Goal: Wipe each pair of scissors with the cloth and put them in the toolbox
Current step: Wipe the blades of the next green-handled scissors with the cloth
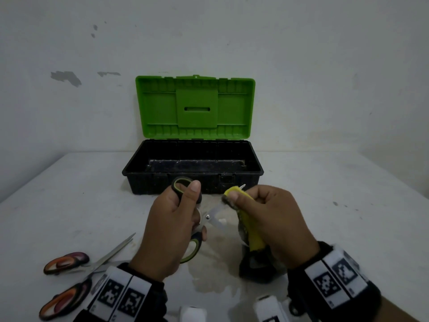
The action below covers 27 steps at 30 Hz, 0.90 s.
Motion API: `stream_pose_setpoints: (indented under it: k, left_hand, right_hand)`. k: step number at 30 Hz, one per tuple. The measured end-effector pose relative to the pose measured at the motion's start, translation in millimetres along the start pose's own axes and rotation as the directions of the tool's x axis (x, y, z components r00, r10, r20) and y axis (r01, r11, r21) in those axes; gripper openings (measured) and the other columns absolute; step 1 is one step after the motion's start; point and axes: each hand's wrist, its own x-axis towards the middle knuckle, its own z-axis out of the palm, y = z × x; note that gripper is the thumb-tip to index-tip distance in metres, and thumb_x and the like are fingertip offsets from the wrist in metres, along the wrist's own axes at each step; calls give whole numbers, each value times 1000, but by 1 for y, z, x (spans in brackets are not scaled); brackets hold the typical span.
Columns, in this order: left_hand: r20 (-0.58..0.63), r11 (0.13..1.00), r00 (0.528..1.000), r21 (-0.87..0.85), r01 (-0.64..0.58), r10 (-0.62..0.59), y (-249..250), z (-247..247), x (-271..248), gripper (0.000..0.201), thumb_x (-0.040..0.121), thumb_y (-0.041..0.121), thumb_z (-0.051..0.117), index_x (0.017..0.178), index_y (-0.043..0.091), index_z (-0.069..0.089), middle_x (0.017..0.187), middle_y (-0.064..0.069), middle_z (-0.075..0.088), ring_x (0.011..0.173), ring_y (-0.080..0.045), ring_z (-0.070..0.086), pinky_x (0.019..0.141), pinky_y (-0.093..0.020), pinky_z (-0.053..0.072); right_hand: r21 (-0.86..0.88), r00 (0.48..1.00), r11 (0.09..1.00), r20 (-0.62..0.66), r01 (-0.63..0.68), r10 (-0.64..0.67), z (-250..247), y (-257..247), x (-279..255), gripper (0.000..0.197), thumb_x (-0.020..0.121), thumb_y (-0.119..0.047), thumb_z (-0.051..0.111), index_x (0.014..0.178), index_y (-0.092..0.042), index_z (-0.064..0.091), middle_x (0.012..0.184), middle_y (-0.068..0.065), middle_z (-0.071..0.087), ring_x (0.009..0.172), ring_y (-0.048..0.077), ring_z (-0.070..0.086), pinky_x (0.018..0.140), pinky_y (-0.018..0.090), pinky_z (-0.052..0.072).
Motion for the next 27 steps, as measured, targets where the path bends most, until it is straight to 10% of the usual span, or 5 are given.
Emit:
stream_pose_setpoints:
  k: [6, 14, 22, 27]
  left_hand:
    - [14, 1000, 1000, -3, -7, 7, 3, -1, 0, 41, 90, 40, 54, 78, 1, 50, 48, -4, 31, 43, -22, 32, 45, -33, 48]
    - [31, 990, 993, 83, -114, 112, 1, -3, -3, 37, 91, 40, 52, 77, 6, 51, 47, -3, 36, 40, -20, 40, 46, -33, 49]
    - [17, 833, 914, 406, -377, 405, -8, 2, -5, 28, 96, 38, 49, 79, 16, 54, 60, -5, 54, 47, -16, 59, 48, -28, 51]
    - [60, 735, 862, 495, -464, 504, -14, 7, -4, 28, 96, 45, 45, 81, 22, 52, 63, 3, 51, 55, -14, 56, 52, -21, 46]
  right_hand:
    - [-2, 998, 1000, 52, 24, -24, 3, -5, -9, 30, 79, -39, 80, 64, -14, 71, 56, 3, 67, 50, 17, 61, 51, 30, 50]
    - [32, 995, 999, -99, -22, 25, -18, -6, 14, 54, 70, -59, 79, 61, -7, 64, 64, 31, 62, 54, 39, 57, 55, 56, 53]
    - [-133, 997, 989, -32, 65, -70, -20, -19, 0, 40, 80, -46, 77, 64, -11, 68, 61, 14, 68, 52, 32, 61, 51, 42, 53]
    - [-191, 998, 980, 44, 59, -52, 8, -9, -10, 35, 83, -42, 75, 57, -20, 67, 56, -14, 65, 50, -2, 57, 49, 10, 40]
